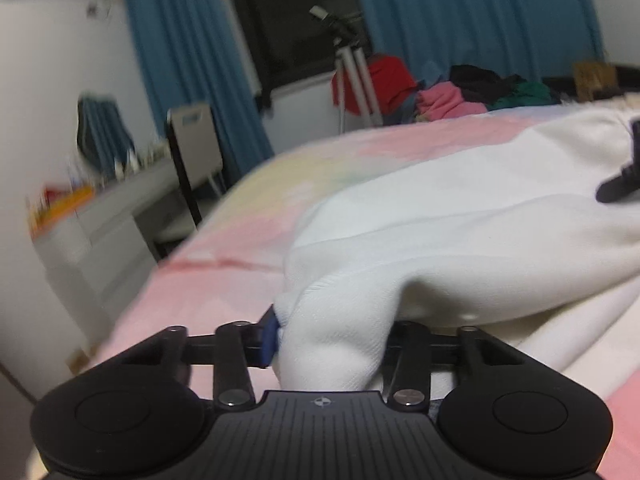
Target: Fold clothes
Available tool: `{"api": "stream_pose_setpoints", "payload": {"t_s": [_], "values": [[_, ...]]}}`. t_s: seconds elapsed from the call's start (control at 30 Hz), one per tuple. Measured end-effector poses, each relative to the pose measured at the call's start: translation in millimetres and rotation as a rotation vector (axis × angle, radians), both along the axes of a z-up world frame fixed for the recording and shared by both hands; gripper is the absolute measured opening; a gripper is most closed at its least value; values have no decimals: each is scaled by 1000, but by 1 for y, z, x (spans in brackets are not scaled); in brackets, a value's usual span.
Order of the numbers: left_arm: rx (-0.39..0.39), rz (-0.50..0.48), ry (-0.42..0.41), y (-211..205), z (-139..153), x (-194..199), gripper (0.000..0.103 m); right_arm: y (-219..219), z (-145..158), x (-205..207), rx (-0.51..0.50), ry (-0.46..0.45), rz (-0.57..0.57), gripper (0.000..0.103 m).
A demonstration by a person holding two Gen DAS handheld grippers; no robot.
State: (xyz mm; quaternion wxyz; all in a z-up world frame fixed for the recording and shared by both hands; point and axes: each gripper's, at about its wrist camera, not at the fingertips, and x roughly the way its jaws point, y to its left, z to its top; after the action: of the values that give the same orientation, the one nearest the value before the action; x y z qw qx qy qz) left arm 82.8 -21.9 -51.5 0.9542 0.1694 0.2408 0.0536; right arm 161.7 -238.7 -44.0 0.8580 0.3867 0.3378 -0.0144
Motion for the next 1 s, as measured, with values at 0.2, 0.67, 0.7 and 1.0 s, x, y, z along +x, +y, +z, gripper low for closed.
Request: {"api": "stream_pose_setpoints", "payload": {"t_s": [0.2,0.67,0.7,1.0], "values": [[-35,-53,7,5,13,-23,24,1,1,0,7,3,-6,89],[-179,-94,206,38,16,-28,51,9,-4,7,-41,4,45,93],[-185,-97,227,42,20,-25,54,10,-3,6,-51,6,47,91],[-552,-139,345,97,49,-14,86,13,13,-2,-75,-17,5,56]]}}
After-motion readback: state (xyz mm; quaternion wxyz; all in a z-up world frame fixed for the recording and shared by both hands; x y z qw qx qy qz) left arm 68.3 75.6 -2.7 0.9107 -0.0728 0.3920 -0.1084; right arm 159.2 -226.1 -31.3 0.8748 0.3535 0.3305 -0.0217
